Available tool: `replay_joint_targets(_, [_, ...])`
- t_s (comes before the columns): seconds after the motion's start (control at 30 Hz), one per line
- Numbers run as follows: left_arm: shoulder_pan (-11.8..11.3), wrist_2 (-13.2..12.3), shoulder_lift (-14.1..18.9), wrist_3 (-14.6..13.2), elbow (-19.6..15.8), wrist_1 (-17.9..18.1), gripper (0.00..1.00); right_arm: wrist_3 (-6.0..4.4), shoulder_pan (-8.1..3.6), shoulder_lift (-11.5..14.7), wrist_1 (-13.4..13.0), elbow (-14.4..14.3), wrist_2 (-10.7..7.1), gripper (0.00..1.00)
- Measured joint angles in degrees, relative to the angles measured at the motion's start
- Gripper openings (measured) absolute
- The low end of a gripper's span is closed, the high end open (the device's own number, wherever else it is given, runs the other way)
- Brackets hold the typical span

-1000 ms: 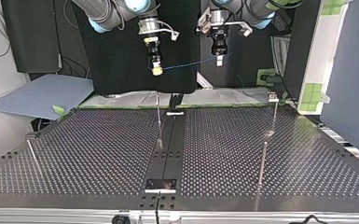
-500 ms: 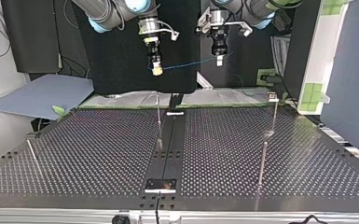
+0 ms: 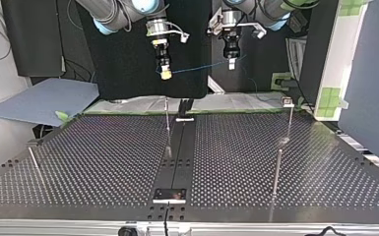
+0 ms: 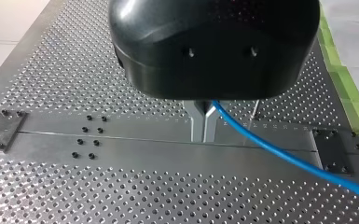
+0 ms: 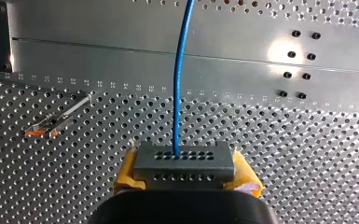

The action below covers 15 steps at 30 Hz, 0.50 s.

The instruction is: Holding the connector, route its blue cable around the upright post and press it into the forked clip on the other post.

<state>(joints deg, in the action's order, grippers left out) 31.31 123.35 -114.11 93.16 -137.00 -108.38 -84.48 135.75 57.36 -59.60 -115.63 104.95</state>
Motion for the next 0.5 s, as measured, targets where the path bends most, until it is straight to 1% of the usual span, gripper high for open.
replay_joint_targets(0.47, [0.0, 0.0, 0.0, 0.0, 0.0, 0.0, 0.00, 0.00, 0.00, 0.0, 0.0, 0.0, 0.00, 0.24])
replay_joint_targets(0.5, [0.0, 0.0, 0.0, 0.0, 0.0, 0.0, 0.00, 0.00, 0.00, 0.0, 0.0, 0.0, 0.00, 0.27])
